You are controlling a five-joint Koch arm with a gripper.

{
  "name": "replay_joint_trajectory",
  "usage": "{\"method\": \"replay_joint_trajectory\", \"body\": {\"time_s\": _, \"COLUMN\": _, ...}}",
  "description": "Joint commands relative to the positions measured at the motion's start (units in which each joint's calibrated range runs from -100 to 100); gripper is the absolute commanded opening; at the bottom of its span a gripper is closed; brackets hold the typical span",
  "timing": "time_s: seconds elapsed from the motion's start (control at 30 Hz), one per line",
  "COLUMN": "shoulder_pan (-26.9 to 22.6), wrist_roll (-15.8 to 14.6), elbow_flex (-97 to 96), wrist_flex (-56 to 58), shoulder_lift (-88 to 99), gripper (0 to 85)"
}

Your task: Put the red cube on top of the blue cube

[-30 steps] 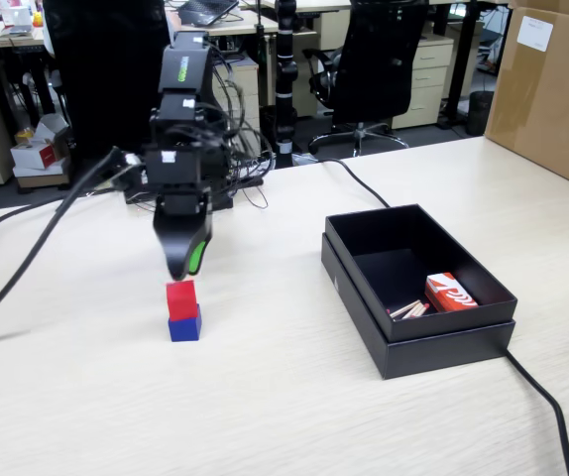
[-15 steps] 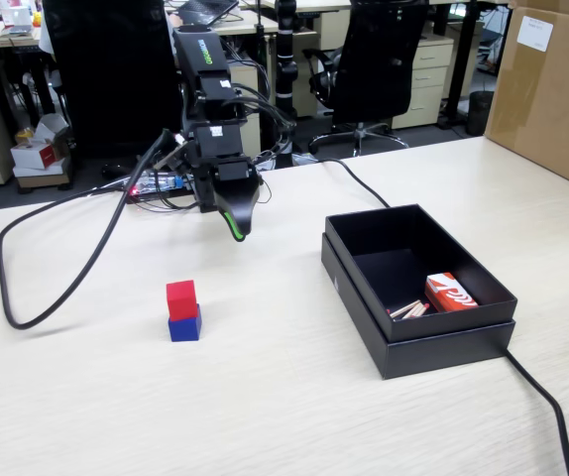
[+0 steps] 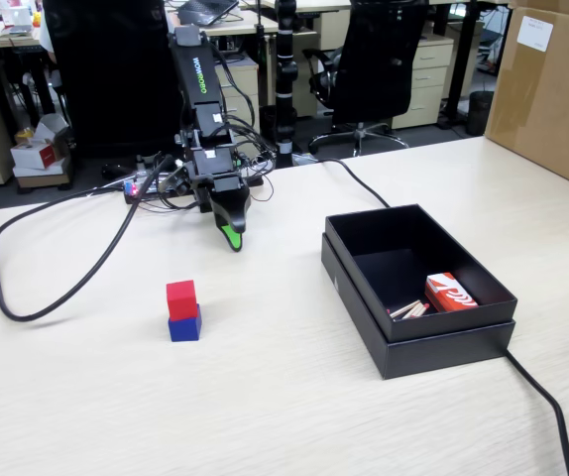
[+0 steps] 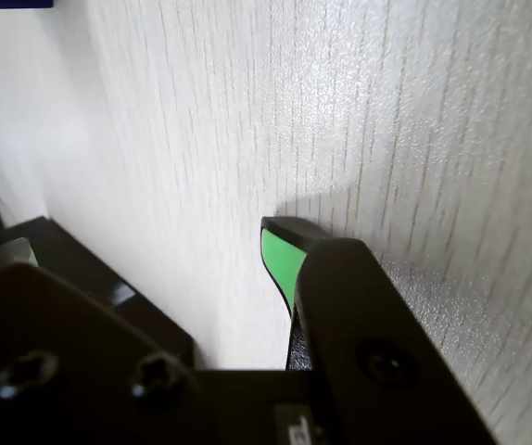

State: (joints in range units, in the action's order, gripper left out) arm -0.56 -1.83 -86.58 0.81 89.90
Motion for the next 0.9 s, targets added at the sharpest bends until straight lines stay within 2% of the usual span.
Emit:
{"method": "replay_joint_trajectory", "body": {"time_s": 0.0, "shoulder_pan": 0.0, "wrist_roll": 0.0, "elbow_flex": -2.1, "wrist_flex": -5.9, "shoulder_lift": 2.2, "gripper": 47.5}}
{"method": "replay_joint_trajectory", "body": {"time_s": 0.3, "shoulder_pan": 0.1, "wrist_roll": 0.1, "elbow_flex": -9.6, "wrist_flex": -8.2, "shoulder_lift": 6.9, "gripper": 47.7}}
{"method": "replay_joint_trajectory", "body": {"time_s": 0.87, "shoulder_pan": 0.3, "wrist_roll": 0.4, "elbow_flex": -10.6, "wrist_flex": -4.2, "shoulder_lift": 8.3, "gripper": 48.7}}
